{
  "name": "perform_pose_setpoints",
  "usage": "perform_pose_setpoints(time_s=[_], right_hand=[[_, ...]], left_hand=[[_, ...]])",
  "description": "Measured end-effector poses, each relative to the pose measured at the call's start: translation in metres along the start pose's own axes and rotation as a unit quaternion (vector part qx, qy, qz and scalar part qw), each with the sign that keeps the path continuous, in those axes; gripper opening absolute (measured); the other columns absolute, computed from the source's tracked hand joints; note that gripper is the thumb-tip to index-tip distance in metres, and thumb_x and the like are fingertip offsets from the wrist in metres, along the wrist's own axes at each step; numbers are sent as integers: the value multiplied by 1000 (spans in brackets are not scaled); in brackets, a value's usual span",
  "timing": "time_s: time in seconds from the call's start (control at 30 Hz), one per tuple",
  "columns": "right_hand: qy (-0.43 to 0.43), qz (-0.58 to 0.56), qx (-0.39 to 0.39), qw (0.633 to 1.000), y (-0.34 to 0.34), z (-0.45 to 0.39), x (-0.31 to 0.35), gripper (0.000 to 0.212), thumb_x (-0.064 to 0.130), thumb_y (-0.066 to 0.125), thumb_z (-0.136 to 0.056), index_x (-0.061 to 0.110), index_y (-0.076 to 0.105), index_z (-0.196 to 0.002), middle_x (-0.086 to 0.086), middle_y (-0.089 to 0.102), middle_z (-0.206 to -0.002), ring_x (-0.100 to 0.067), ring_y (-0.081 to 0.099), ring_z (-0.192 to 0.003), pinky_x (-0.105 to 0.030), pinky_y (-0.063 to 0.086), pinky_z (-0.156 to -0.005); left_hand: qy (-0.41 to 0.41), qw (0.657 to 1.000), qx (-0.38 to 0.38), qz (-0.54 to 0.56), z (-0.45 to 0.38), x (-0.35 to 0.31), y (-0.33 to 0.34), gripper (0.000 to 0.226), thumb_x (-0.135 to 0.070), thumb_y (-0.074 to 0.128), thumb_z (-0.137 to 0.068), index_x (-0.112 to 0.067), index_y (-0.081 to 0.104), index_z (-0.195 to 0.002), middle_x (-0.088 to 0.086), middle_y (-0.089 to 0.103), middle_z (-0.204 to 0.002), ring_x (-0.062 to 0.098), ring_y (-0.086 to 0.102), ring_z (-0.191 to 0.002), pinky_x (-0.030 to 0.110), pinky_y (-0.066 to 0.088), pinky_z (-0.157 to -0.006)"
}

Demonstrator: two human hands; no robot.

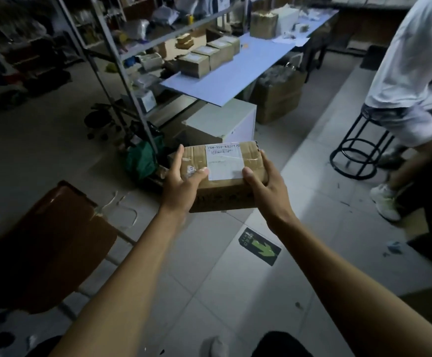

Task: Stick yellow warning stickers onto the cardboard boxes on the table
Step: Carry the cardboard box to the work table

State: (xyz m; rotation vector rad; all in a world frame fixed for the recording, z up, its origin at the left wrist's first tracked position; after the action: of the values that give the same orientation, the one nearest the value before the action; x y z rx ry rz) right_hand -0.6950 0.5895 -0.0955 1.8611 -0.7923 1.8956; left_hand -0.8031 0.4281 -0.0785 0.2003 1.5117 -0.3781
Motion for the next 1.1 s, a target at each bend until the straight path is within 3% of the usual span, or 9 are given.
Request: perform_pose_setpoints(time_s=[0.1,0.27,0.5,0.73,0.87,1.1], right_hand=[[-1,36,-22,999,-2,-24,-7,62,42,58,-97,33,31,-152,4,52,-133,-19,55,-116,-33,55,-92],[-4,138,-56,989,-16,-89,-26,69,48,57,-96,29,27,-155,-3,51,-145,-21,53,-121,-43,51,-102],[1,155,-76,985,-59,-221,-57,74,55,55,-93,28,26,-155,-4,55,-139,-23,56,-115,-46,53,-97],[8,151,-80,985,-111,-352,-56,68,46,56,-97,25,28,-155,-1,52,-144,-17,51,-119,-30,46,-98],[21,144,-81,986,-127,-413,-62,66,43,57,-97,25,30,-155,2,52,-144,-12,49,-119,-25,43,-97],[51,143,-94,984,-151,-547,-90,65,41,58,-97,27,31,-154,7,52,-140,-3,44,-114,-19,35,-94]], left_hand=[[-3,1000,28,-2,-35,3,12,78,-15,65,-91,-34,26,-155,-3,53,-138,14,58,-118,39,53,-99],[-19,998,54,-4,-103,17,47,81,-21,69,-84,-35,29,-153,-4,54,-139,14,58,-120,40,51,-102],[-26,997,73,-10,-223,13,135,77,-17,68,-87,-35,30,-152,-3,58,-131,19,61,-117,45,54,-97],[-35,995,93,-28,-332,-5,222,77,-26,66,-89,-37,24,-153,-5,54,-129,21,58,-119,45,56,-95],[-44,995,90,-14,-389,-4,258,76,-21,66,-91,-34,25,-154,-4,54,-133,18,58,-119,42,55,-97],[-41,994,98,-30,-513,5,329,70,-26,64,-94,-37,27,-152,-25,49,-113,10,54,-116,36,55,-97]])
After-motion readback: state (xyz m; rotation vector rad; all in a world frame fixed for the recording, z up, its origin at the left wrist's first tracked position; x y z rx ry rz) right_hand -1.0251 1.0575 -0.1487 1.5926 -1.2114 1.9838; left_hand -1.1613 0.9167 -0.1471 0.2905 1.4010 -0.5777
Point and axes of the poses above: each hand's wrist, its own z-axis away from the middle knuckle, its own y-axis out of the palm, x = y × z, the point moved 5 cm from there along -z, towards the middle knuckle
